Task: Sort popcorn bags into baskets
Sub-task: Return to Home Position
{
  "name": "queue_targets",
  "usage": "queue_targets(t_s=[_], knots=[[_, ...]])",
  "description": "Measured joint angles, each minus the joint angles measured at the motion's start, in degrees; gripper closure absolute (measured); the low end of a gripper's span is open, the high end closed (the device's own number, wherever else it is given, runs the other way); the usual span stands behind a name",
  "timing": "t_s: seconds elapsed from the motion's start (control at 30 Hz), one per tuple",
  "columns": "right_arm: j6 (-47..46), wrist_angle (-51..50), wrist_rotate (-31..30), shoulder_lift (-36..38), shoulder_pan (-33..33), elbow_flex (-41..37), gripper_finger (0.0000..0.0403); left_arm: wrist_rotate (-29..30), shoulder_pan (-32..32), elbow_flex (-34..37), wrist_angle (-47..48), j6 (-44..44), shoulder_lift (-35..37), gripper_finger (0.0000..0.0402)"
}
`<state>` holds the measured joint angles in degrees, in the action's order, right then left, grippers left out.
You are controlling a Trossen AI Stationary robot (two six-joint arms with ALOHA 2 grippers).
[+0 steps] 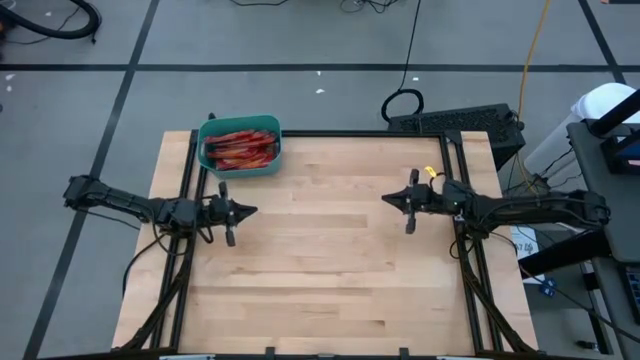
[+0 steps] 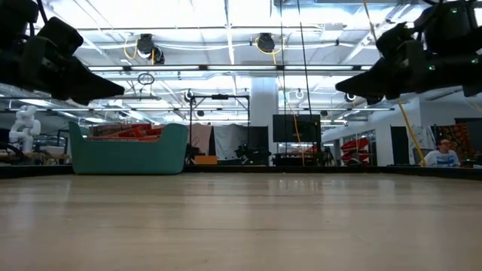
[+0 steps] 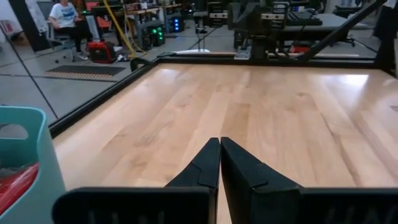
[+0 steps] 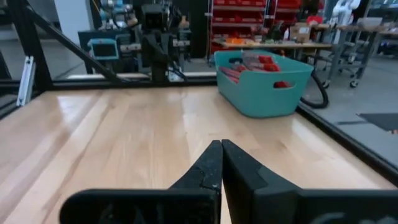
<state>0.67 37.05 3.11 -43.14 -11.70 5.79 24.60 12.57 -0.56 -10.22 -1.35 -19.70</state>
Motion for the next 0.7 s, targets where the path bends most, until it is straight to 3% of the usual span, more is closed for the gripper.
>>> queue_targets(t_s=[0.23, 0.47, 0.7], knots=[[0.3, -0.6, -0.6, 9.1, -0.4, -3.1, 0.0403, 2.5, 0.8, 0.0, -0.4, 1.1, 0.0, 0.0383], [0.3, -10.4, -0.2, 19.9, -2.0, -3.2, 0.0403, 2.5, 0.8, 0.0, -0.6, 1.1, 0.0, 0.0383], [-2.6, -22.7, -6.0, 31.7, -1.6, -3.1, 0.0403, 2.5, 0.8, 0.0, -0.6, 1.1, 0.0, 0.0383]])
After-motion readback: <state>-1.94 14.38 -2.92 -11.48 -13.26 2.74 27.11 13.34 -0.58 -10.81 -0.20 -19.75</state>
